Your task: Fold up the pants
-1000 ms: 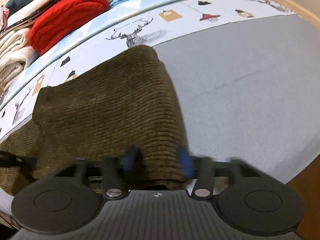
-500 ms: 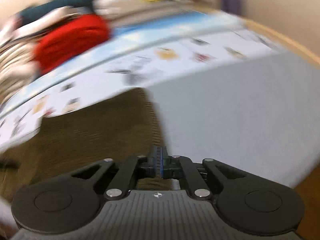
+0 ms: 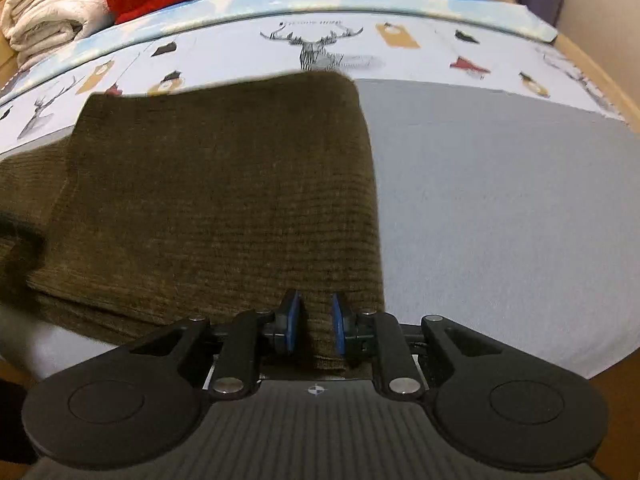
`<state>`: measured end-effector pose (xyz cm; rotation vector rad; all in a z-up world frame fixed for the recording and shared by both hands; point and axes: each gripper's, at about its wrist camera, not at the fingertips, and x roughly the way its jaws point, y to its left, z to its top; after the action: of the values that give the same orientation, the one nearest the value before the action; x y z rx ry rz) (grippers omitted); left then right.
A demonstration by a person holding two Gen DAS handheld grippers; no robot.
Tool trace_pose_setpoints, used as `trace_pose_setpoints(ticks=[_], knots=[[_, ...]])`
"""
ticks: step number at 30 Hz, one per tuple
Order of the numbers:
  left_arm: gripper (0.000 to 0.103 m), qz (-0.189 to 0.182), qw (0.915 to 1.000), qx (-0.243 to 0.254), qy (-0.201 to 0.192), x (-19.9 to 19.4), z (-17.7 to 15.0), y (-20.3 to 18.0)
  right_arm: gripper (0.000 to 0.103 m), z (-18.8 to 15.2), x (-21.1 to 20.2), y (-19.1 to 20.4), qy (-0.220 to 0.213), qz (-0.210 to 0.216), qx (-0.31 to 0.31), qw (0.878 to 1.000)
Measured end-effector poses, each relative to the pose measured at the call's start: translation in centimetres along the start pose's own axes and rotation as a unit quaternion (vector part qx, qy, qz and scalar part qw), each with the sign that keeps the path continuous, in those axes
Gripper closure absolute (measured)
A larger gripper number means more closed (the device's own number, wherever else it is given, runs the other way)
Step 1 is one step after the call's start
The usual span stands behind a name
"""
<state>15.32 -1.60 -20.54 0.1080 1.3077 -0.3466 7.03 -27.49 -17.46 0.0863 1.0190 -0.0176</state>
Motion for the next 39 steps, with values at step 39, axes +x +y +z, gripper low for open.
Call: trace_pose_setpoints(ticks=[39], knots=[[0.047, 0.003, 0.8757, -0.461, -0.144, -7.4, -13.5, 25.8, 0.055, -1.3, 0.8, 17.5, 0.027, 0.166, -0.222, 0.96]])
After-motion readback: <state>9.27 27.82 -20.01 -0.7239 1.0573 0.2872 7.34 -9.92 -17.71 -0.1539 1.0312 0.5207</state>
